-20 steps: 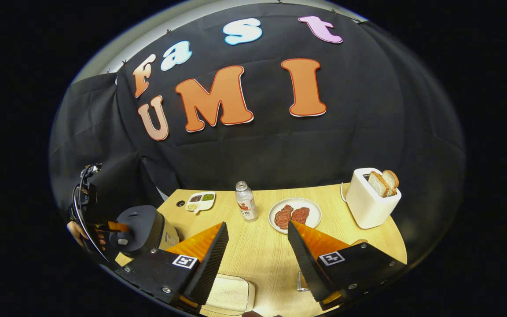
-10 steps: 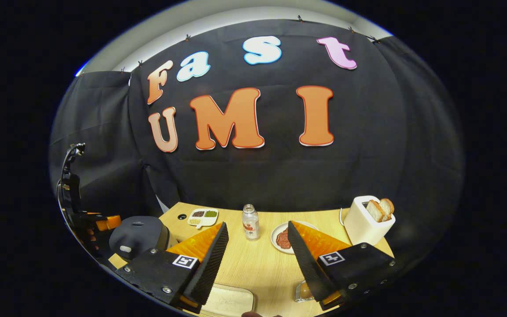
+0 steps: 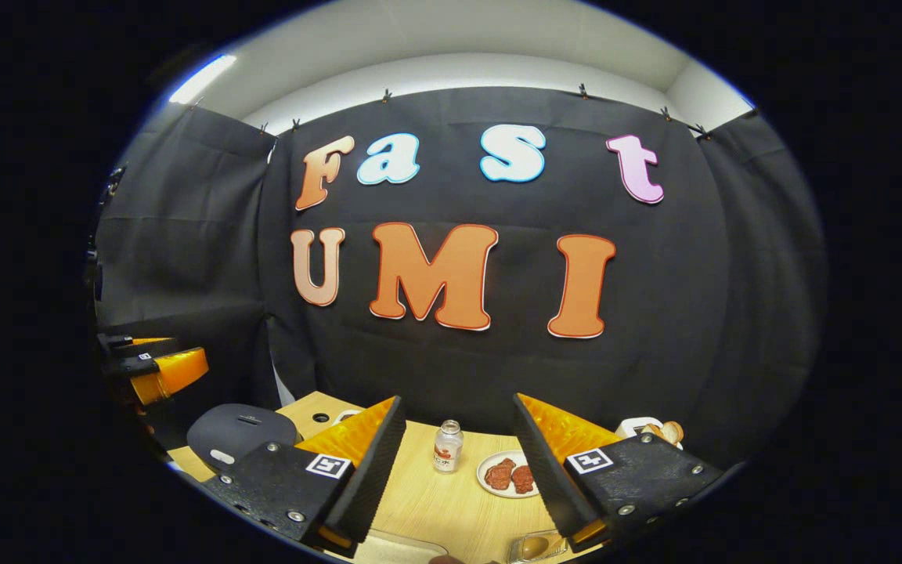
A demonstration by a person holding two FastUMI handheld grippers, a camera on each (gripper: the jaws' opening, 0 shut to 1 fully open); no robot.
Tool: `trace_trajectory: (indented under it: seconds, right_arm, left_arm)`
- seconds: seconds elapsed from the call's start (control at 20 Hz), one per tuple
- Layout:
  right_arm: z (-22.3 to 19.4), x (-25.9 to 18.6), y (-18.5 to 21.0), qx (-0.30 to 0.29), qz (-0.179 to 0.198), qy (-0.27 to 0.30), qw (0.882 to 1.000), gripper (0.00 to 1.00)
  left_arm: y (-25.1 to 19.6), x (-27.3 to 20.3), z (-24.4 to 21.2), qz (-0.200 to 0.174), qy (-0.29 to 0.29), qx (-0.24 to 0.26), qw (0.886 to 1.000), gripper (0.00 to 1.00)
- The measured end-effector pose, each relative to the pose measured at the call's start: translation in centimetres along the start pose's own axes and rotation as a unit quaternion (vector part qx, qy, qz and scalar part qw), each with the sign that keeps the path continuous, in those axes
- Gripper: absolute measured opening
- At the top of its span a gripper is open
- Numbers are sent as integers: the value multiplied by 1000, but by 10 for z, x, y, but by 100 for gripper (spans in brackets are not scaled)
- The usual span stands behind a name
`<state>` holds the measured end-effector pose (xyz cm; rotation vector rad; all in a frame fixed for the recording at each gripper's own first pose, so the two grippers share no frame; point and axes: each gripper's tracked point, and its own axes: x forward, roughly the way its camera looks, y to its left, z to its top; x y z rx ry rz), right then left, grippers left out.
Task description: Close the left gripper, press the button to open the rice cooker; take a wooden spoon from the chopstick holder with the right hand, scoop a spoonful of rice and pour it into the rice cooker, then put the wooden spoon back into the chopstick holder.
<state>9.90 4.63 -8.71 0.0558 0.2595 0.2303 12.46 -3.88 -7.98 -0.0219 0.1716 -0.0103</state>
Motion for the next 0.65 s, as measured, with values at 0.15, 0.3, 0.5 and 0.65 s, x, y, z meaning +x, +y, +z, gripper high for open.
trace_trajectory:
  seconds: [0.15,0.3,0.5,0.65]
  right_arm:
    - [2,-3,4,6,3,-4,1000,85]
    - [2,-3,-1,6,-3,-6,1000,85]
    - [9,-6,-3,11,-8,-15,1000,85]
    - [15,-9,-4,2,-11,-27,1000,85]
  left_arm:
    - [-8,-10,12,-8,-32,5,999,95]
    - [-21,-16,23,-31,-60,-7,998,94]
    - [-23,-21,26,-34,-73,-3,997,93]
    - [-27,-28,31,-34,-88,5,996,95]
